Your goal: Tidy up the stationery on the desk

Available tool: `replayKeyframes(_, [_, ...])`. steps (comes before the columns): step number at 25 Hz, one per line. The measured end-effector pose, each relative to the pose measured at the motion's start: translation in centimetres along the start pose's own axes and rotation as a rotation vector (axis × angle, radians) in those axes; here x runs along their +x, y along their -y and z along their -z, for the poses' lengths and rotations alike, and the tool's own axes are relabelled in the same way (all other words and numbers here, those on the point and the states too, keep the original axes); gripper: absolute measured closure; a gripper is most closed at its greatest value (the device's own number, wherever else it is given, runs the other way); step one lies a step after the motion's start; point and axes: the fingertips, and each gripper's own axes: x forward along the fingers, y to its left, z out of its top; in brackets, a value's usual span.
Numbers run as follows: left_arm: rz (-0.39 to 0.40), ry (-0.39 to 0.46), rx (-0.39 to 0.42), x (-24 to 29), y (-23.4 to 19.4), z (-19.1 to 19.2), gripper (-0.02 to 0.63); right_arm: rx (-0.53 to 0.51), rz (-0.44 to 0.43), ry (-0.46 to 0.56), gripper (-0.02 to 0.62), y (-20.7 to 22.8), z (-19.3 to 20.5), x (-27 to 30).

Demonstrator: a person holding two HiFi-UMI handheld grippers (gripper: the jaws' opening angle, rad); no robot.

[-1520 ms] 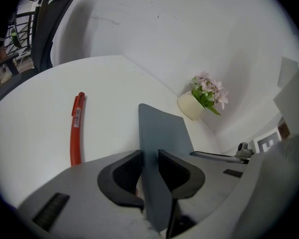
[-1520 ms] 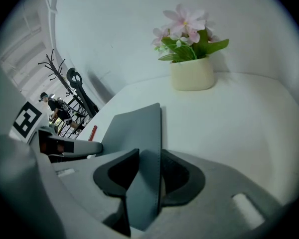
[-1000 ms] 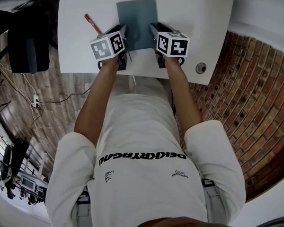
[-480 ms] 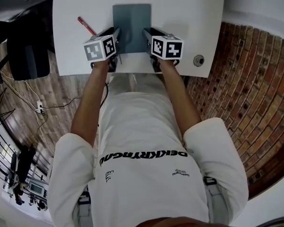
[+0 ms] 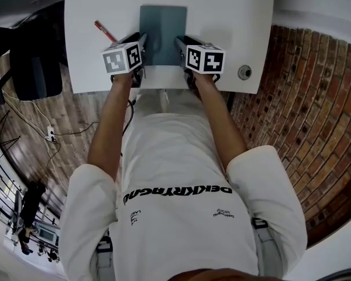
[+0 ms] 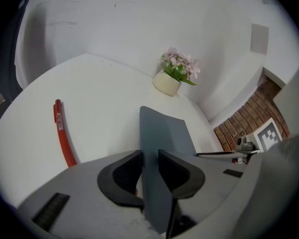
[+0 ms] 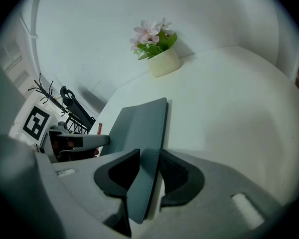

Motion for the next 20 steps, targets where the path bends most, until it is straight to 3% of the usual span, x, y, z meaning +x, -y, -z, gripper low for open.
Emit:
replayKeyframes(5, [-0.019, 0.014, 0.006, 0.1, -0.1, 0.3, 0.505, 0.003, 0.002, -0.004, 0.474, 0.2, 0.1, -0.1])
replayKeyframes(12, [-0.111, 0.075, 0.11, -2.8, 0.4, -0.8, 0.505, -0.012, -0.01, 0.089, 0.457, -0.2, -2.9, -3.2])
replayKeyframes(15, [-0.107, 0.121, 0.109, -4.6, 1.2, -1.2, 0.511, -0.075, -0.042, 0.129, 0.457, -2.2, -4.7, -4.6])
replayKeyframes(20, [-0.13, 0.244, 0.129, -9.0, 2.4, -2.3, 0.574, -0.238, -0.093, 0.184, 0.459, -7.0, -7.6, -6.6])
